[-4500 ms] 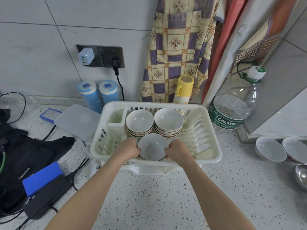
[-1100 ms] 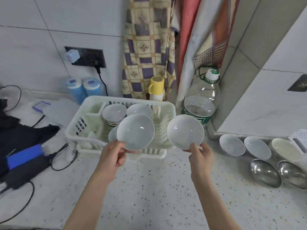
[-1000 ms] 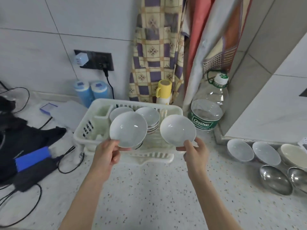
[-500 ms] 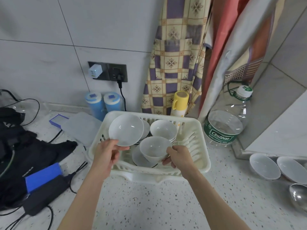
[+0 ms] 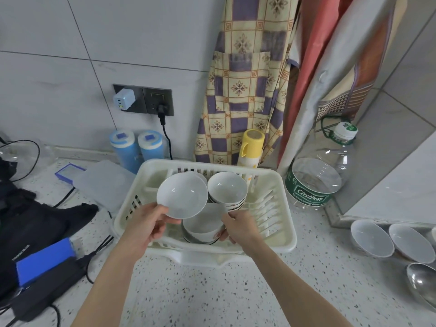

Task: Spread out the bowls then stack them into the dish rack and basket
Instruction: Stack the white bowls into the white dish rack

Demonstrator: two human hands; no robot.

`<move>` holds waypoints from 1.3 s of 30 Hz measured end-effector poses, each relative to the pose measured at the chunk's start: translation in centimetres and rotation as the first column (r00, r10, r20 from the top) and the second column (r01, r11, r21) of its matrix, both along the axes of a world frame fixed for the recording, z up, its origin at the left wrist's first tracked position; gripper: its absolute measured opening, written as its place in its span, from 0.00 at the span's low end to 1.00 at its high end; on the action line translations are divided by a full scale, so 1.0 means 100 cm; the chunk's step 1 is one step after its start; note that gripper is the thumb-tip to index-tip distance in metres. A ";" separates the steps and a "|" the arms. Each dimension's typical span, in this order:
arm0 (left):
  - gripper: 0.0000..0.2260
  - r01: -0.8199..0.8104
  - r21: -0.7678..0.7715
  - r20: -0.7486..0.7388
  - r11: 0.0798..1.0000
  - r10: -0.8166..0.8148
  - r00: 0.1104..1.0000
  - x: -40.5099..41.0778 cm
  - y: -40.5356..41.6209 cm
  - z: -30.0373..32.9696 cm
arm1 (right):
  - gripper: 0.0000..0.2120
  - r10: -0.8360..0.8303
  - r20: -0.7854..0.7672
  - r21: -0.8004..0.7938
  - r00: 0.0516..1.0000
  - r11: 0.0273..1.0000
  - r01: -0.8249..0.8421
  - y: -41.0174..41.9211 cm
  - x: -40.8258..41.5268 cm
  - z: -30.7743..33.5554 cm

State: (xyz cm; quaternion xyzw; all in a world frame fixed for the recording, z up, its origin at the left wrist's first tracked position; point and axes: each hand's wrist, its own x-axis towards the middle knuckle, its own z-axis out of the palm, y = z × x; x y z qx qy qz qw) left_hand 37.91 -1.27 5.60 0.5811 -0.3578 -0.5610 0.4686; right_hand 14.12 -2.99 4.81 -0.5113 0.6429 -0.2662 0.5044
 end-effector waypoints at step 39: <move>0.09 0.017 0.103 0.097 0.995 -0.027 0.995 -0.003 -0.004 0.002 | 0.16 0.009 -0.395 -0.116 0.919 0.991 -0.059 0.001 0.001 -0.019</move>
